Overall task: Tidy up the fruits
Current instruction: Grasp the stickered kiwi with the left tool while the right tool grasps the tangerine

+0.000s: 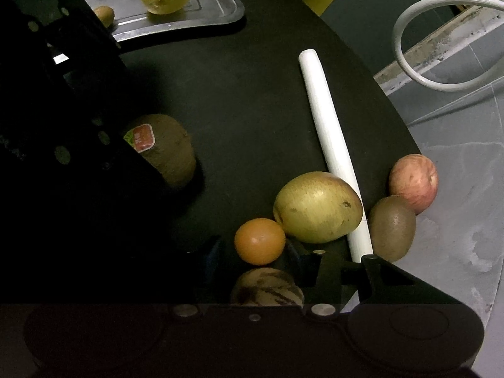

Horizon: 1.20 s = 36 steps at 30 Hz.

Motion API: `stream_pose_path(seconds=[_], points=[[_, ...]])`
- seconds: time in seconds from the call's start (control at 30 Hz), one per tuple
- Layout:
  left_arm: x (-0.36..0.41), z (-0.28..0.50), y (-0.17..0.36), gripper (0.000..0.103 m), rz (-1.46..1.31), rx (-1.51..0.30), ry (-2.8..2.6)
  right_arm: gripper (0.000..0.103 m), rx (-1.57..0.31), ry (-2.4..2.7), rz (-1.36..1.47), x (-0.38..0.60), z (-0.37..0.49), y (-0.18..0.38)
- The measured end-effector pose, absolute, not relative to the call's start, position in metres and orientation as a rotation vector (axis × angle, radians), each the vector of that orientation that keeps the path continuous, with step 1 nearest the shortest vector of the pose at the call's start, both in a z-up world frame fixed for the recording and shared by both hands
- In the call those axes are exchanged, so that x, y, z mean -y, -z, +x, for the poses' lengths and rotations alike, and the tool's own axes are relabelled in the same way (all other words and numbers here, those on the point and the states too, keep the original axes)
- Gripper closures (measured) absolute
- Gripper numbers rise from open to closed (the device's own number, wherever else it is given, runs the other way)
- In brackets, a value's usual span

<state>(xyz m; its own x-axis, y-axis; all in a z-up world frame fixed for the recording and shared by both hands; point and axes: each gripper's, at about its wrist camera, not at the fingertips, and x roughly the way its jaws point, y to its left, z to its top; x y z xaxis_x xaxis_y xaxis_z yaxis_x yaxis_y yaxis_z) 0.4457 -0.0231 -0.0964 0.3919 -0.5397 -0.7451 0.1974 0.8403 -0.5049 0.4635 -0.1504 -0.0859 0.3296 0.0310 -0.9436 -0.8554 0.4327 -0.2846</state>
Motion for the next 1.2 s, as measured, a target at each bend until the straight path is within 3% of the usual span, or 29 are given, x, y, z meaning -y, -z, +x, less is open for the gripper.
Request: stream_pose_path(seconds=[0.13,0.83,1.2], points=[[0.019,0.446,0.098,0.048,-0.396,-1.079,0.482,0.065,-1.070,-0.703,-0.957,0.152,0.464,0.086],[0.006,0.431,0.104,0.050,-0.478,-1.061,0.452,0.067,-0.953,-0.666,-0.863,0.146,0.419,0.072],[-0.014,0.401,0.082,0.050,-0.528,-0.998,0.449,0.066,-0.911,-0.639,-0.785,0.141,0.387,0.056]])
